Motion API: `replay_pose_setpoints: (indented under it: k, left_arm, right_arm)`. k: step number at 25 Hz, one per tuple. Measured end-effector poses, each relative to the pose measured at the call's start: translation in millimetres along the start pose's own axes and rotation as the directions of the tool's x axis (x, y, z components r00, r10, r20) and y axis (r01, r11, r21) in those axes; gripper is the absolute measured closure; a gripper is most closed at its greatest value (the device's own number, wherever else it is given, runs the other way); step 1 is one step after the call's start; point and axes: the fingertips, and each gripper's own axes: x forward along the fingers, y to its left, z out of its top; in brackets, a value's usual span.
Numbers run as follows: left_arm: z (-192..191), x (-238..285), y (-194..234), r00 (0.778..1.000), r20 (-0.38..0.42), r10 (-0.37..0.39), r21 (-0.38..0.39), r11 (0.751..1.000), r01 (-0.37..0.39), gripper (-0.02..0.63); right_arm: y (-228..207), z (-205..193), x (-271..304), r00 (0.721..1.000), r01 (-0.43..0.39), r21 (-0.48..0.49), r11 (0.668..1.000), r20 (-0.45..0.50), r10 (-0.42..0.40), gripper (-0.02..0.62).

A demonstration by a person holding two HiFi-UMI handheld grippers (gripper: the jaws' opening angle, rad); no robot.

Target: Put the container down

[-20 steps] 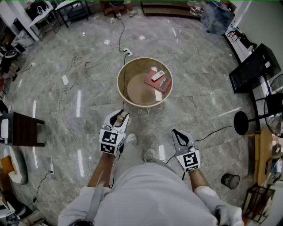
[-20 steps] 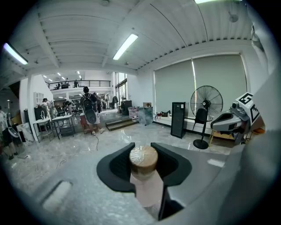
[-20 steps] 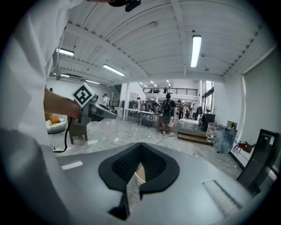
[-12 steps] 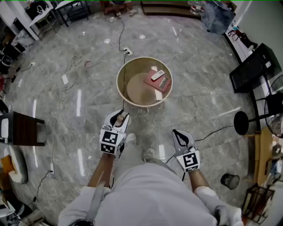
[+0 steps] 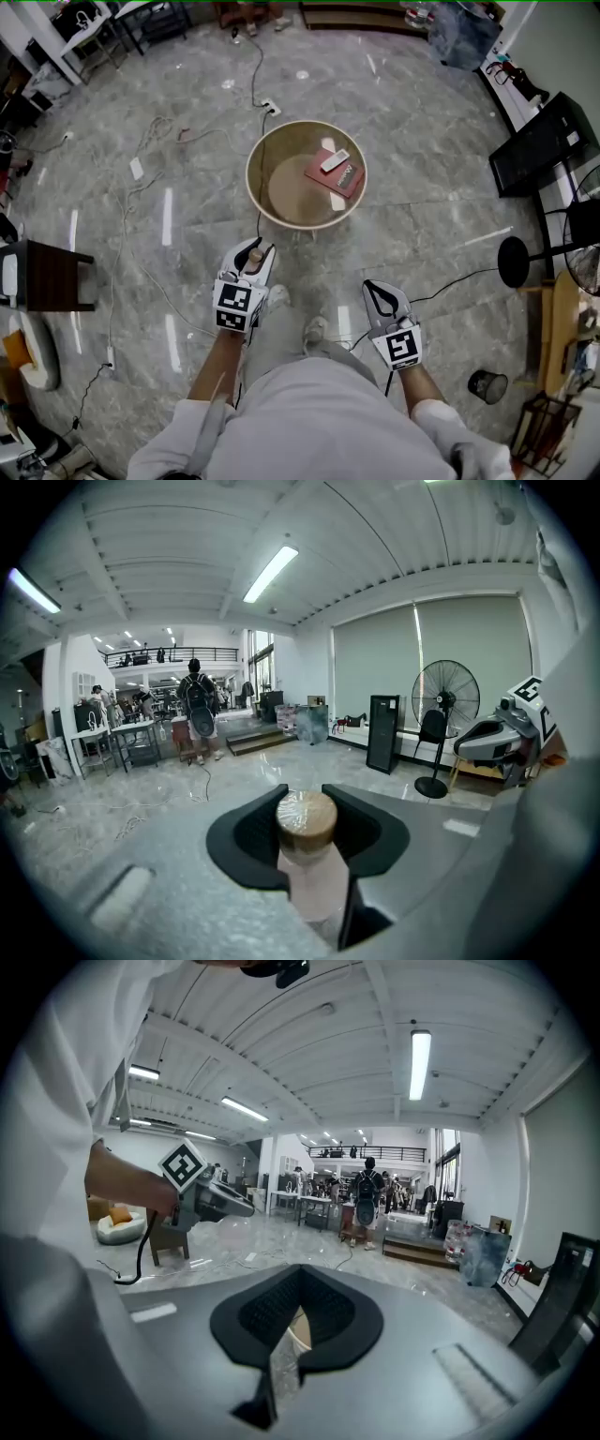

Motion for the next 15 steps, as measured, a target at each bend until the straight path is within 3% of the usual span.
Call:
replay_pose_setpoints:
  k: [15]
  left_arm:
    - [-23.2,84.0,63.6,1.0,-0.008,-0.011,0.002,1.0,0.011,0.489]
  right_arm:
    - [-25.7,-4.5,102.5,0.999,-0.015,-0.011,1.0,-0.041,0.014,0.589]
